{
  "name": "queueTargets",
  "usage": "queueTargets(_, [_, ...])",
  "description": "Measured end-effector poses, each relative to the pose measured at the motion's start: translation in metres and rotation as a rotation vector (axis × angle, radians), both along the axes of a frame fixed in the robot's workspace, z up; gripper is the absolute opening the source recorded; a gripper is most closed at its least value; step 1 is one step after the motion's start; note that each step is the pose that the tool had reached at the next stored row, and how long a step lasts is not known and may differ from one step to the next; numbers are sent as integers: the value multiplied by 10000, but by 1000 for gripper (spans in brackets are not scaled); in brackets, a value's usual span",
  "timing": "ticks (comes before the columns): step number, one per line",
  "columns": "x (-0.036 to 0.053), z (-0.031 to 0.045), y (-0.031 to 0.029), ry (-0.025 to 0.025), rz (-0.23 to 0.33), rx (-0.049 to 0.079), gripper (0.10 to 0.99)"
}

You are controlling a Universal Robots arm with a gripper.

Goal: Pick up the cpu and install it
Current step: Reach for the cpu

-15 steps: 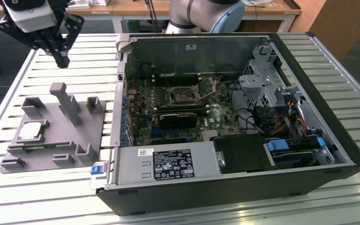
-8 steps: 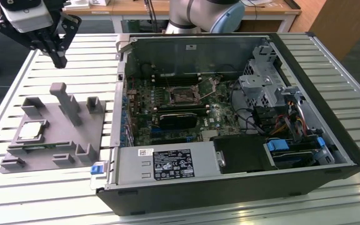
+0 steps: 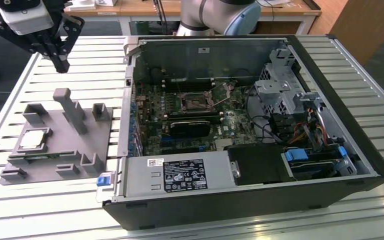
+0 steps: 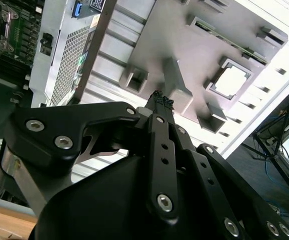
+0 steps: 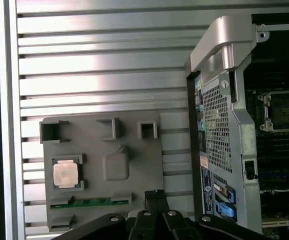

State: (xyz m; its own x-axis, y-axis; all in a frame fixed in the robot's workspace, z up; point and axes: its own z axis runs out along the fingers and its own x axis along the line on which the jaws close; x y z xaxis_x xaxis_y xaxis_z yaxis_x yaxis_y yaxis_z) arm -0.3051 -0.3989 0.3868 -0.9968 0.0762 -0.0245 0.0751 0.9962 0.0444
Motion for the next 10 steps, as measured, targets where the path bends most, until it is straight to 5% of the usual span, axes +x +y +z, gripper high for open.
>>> queueTargets(10, [-37, -2, 0, 0, 0, 0, 106])
